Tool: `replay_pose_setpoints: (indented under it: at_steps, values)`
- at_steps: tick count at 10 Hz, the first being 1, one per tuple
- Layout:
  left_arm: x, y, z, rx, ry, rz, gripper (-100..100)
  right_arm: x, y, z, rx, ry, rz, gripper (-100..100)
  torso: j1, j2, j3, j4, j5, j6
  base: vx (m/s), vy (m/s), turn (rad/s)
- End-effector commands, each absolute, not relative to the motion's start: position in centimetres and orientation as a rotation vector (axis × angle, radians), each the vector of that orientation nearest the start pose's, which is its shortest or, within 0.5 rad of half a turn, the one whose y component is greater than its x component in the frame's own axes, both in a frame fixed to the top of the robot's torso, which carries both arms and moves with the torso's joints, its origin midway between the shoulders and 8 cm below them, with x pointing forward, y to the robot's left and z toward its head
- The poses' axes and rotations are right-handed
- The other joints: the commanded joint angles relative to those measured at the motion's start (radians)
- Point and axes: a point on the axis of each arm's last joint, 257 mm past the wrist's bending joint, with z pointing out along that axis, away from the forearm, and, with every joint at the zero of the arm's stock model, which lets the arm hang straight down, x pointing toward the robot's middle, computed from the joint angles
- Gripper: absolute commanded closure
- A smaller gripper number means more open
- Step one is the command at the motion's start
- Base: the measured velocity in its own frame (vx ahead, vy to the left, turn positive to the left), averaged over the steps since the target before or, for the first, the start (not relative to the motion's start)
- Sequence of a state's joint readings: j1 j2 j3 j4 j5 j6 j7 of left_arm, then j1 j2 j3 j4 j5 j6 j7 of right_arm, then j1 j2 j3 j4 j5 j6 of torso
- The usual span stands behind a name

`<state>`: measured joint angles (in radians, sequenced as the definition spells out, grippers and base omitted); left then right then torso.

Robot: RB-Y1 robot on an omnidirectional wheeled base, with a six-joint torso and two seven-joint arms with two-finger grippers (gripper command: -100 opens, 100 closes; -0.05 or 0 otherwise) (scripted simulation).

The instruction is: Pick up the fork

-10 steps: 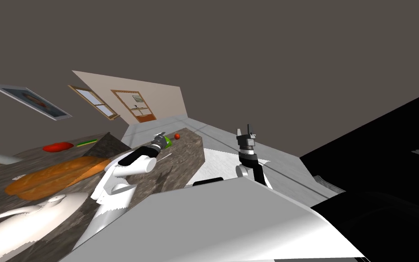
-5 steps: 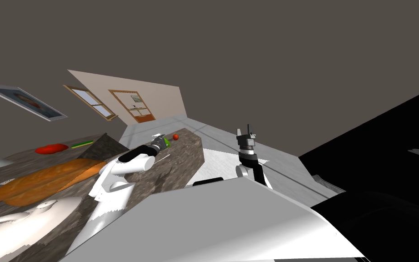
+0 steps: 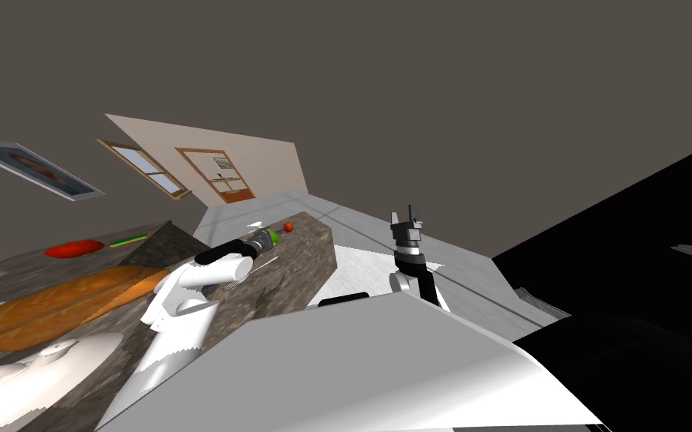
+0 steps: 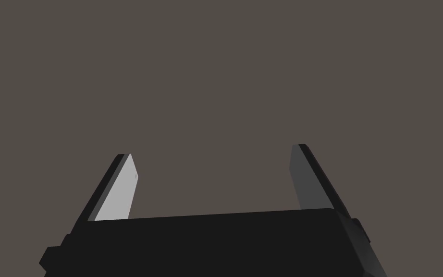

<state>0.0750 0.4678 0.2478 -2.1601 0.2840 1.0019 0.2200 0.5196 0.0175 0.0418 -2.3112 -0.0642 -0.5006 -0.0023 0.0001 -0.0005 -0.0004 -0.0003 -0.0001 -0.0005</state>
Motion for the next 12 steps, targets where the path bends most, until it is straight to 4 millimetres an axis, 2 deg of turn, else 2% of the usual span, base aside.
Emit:
replay_pose_setpoints:
  at_steps: [1,3,6,8,12]
  values:
    - [46.8,41.2,-16.3,-1.651,1.360,-0.815,-100,33.7,-27.7,3.2,0.706,0.545,1.382,0,0.000,0.000,0.000,0.000,0.000,0.000,0.023,-0.008,-0.036]
    - [46.3,41.3,-17.2,-1.681,1.377,-0.786,-100,33.7,-27.7,3.2,0.706,0.545,1.382,0,0.000,-0.001,0.000,0.000,0.000,0.000,0.018,-0.004,-0.007]
    - [45.0,43.0,-19.3,-1.802,1.391,-0.724,-100,33.7,-27.7,3.2,0.706,0.545,1.382,0,0.000,-0.001,0.000,0.000,0.000,0.000,0.031,-0.003,-0.025]
    - [44.3,43.1,-20.2,-1.838,1.409,-0.686,-100,33.7,-27.7,3.2,0.706,0.545,1.382,0,0.001,-0.001,0.000,0.000,0.000,0.000,0.020,0.003,-0.008]
    - [41.9,44.7,-22.8,-1.985,1.430,-0.588,-100,33.7,-27.7,3.2,0.706,0.545,1.382,0,0.001,-0.001,-0.001,0.000,0.000,0.000,0.030,0.010,-0.020]
